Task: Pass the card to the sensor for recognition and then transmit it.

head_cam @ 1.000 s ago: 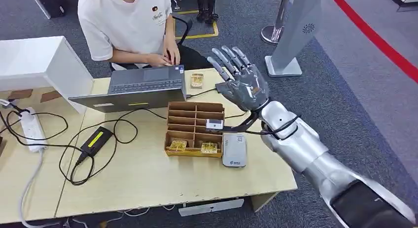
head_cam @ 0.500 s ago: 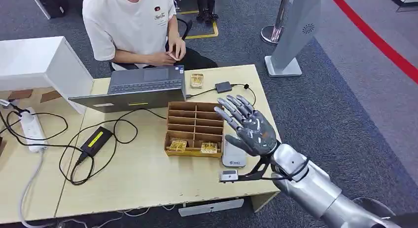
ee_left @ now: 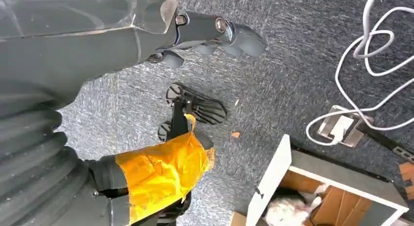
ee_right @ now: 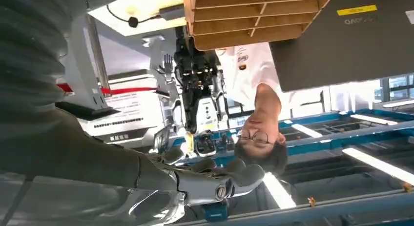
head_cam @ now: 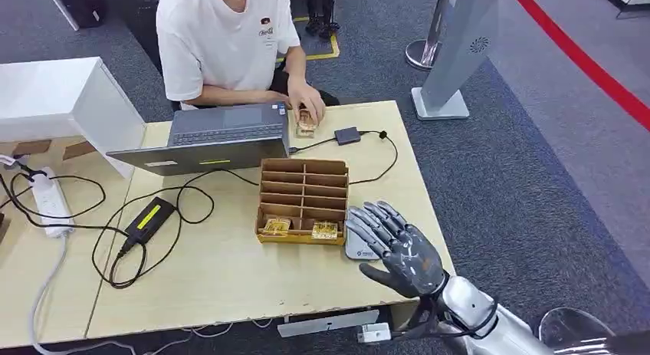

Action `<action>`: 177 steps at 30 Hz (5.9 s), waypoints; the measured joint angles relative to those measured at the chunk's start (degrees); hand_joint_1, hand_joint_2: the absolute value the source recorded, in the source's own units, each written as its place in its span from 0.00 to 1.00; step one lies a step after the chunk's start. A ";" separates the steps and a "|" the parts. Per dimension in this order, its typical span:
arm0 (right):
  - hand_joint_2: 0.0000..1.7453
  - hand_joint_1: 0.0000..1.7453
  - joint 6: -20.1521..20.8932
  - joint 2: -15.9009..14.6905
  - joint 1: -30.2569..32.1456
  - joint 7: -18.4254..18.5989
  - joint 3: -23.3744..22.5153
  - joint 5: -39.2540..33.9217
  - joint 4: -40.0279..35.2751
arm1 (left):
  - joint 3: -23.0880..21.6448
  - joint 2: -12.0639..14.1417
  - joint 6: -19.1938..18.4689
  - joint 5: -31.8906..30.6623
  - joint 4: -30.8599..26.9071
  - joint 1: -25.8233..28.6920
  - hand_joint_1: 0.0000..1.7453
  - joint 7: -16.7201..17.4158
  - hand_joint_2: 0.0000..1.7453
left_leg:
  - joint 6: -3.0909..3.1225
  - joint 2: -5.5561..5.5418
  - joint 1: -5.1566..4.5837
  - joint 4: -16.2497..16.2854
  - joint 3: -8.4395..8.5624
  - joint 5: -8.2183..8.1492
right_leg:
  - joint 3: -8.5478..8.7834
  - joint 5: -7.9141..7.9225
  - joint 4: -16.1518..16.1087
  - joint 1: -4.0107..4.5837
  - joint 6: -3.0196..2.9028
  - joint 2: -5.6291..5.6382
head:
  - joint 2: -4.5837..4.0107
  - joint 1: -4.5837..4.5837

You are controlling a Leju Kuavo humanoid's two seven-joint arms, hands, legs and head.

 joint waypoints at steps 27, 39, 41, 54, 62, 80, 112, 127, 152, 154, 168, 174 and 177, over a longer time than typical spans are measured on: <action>1.00 0.00 0.59 0.52 6.20 -3.39 -0.44 -2.58 -0.50 | 0.07 0.61 -0.37 0.48 0.00 0.56 0.00 0.50 1.00 | 0.00 -0.01 0.00 -0.02 0.01 0.00 | 0.03 0.00 0.01 0.00 0.00 -0.02 | 0.00 0.02; 1.00 0.00 0.44 7.67 4.85 -2.34 3.59 -2.82 4.59 | 0.07 0.63 0.48 -0.02 0.00 -0.15 0.00 1.79 1.00 | -0.02 0.00 0.01 -0.07 0.05 0.01 | 0.04 -0.03 0.03 0.01 -0.04 -0.01 | 0.00 0.00; 1.00 0.00 0.44 8.11 4.69 -2.32 3.85 -2.82 5.14 | 0.07 0.63 0.48 -0.02 0.00 -0.16 0.00 1.84 1.00 | -0.02 0.00 0.01 -0.06 0.05 0.01 | 0.04 -0.03 0.03 0.01 -0.04 -0.01 | -0.02 0.02; 1.00 0.00 0.42 9.88 3.72 -1.99 5.03 -3.45 7.35 | 0.04 0.50 0.94 -0.20 0.00 -0.36 0.00 1.95 1.00 | -0.01 0.01 0.01 -0.07 0.08 0.00 | 0.04 -0.03 0.02 0.01 -0.05 -0.01 | 0.00 0.00; 1.00 0.00 0.42 10.88 3.20 -1.81 5.99 -4.39 9.16 | 0.02 0.35 1.03 -0.35 0.00 -0.51 0.00 2.08 1.00 | -0.02 0.01 0.00 -0.07 0.08 0.00 | 0.05 -0.04 0.03 0.01 -0.06 0.00 | -0.02 0.02; 1.00 0.00 0.55 11.52 2.89 -1.42 7.04 -6.08 10.45 | -0.55 0.31 1.33 -0.28 0.00 -0.64 0.00 2.86 1.00 | -0.02 0.01 0.00 -0.07 0.09 0.00 | 0.04 -0.04 0.02 0.00 -0.06 0.00 | -0.02 0.02; 1.00 0.00 0.46 11.54 2.29 -1.60 7.13 -5.90 10.86 | -1.99 0.66 1.62 0.07 0.00 -0.69 0.00 3.02 1.00 | -0.02 0.01 0.00 -0.07 0.09 0.00 | 0.04 -0.04 0.02 0.00 -0.06 0.00 | -0.02 0.02; 1.00 0.00 0.52 11.61 1.52 -1.40 7.21 -4.79 11.59 | -3.04 0.83 2.03 -0.02 0.00 -1.17 0.00 3.65 1.00 | -0.01 0.01 0.00 -0.07 0.09 0.00 | 0.05 -0.04 0.02 0.00 -0.06 -0.01 | 0.00 0.02; 1.00 0.00 5.99 18.12 -12.50 7.39 13.70 0.29 17.33 | -6.62 -0.22 3.08 -2.43 0.00 -5.51 0.00 5.97 1.00 | -0.14 0.04 0.01 -0.07 0.12 0.12 | 0.04 0.02 0.06 0.00 -0.11 0.07 | -0.02 0.02; 1.00 0.00 6.01 18.12 -12.74 7.74 13.99 0.31 17.71 | -6.69 -0.22 3.13 -2.43 0.00 -5.51 0.00 5.97 1.00 | -0.14 0.05 0.01 -0.07 0.13 0.12 | 0.05 0.02 0.06 0.00 -0.12 0.07 | -0.02 0.00; 1.00 0.00 11.00 17.73 -14.48 10.49 14.75 0.63 19.02 | -7.06 -0.02 3.04 -1.99 0.00 -5.23 0.00 5.90 1.00 | -0.14 0.05 0.01 -0.07 0.13 0.12 | 0.05 0.02 0.07 0.00 -0.12 0.07 | -0.02 0.02; 1.00 0.00 14.05 16.26 -15.77 11.80 14.71 1.11 20.48 | -7.15 0.37 2.54 -1.53 0.00 -4.82 0.00 5.81 1.00 | -0.14 0.04 0.00 -0.07 0.13 0.12 | 0.05 0.02 0.06 0.00 -0.11 0.07 | 0.00 0.02; 1.00 0.00 14.25 15.80 -15.82 11.78 14.67 0.98 20.90 | -7.15 0.52 2.40 -1.33 0.00 -4.60 0.00 5.51 1.00 | -0.14 0.04 0.01 -0.06 0.13 0.12 | 0.05 0.02 0.07 0.00 -0.12 0.07 | 0.00 0.02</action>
